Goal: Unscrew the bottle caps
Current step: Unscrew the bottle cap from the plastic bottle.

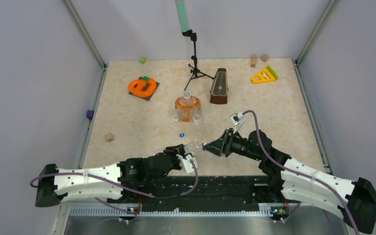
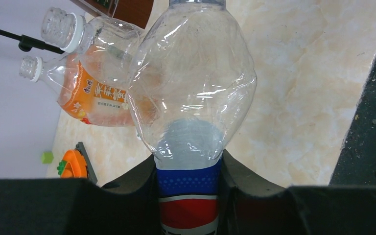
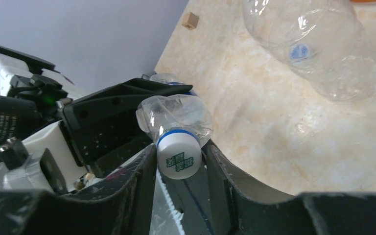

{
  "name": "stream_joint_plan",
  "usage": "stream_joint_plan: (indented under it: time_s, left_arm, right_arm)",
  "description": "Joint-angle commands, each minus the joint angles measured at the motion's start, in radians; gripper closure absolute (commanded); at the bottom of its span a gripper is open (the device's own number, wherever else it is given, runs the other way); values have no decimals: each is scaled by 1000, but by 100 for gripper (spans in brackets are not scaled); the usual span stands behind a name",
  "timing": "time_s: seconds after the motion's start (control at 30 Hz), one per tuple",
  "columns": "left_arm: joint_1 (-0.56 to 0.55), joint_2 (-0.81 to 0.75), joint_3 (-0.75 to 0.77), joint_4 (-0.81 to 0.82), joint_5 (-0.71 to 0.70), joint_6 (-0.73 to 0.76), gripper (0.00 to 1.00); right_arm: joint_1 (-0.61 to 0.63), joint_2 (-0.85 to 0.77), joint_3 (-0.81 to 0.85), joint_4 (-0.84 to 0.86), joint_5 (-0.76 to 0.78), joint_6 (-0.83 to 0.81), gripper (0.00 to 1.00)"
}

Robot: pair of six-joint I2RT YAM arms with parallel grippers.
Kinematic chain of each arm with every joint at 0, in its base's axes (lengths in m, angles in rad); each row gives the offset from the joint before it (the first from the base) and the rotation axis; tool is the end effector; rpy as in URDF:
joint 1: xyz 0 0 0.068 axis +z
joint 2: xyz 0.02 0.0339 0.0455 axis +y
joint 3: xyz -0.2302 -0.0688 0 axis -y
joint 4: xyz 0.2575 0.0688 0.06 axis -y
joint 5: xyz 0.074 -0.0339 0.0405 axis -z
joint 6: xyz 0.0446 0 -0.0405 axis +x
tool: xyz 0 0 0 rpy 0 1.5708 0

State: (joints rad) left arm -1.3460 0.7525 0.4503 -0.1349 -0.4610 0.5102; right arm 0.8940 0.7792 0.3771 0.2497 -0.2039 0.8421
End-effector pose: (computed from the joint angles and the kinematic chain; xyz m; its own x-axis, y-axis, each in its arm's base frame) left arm 0.0681 -0.2089 0.2032 0.3002 0.6495 -0.6986 0.7296 0.3155 0.6068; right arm 0.1389 0.1873 0.2118 -0.7264 0.2624 -0.6352 -0.5209 0.3928 0.7579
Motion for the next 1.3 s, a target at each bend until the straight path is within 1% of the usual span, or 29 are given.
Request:
stream_joint_plan:
  time_s: [0.0,0.13,0.27,0.33,0.4,0.53,0.67,0.8,0.83,0.87,0.97,1.27]
  left_arm:
    - [-11,-23,6,57,-39,17,100]
    - [-12,-20,5,51,-37,14,100]
    - [-13,-21,6,51,-31,4,100]
    - [-13,-26,14,39,-6,-21,100]
    - [-13,-33,28,18,26,-81,100]
    - [-7,-89,27,9,103,-150,100]
    - [57,-186,2,36,286,-197,100]
    - [192,-242,-2,18,550,-246,100]
    - [235,-246,1,13,607,-257,100]
    - [249,-244,4,6,647,-264,100]
    - [268,-220,18,-3,692,-268,100]
    - [270,-95,92,-49,802,-273,100]
  right_arm:
    - [-24,3,10,60,-35,31,65]
    - [-34,-3,-7,96,-65,41,72]
    - [-36,-1,-10,117,-114,16,100]
    - [-36,2,-18,141,-155,-25,100]
    - [-36,-1,-31,172,-204,-82,100]
    - [-35,-33,-70,204,-257,-270,100]
    - [-33,-46,-103,249,-335,-446,100]
    - [-25,-52,-103,262,-406,-642,100]
    - [-21,-54,-95,244,-418,-688,100]
    - [-19,-56,-86,230,-420,-729,100]
    - [-18,-53,-63,190,-413,-817,100]
    - [-15,-35,-55,138,-374,-993,100]
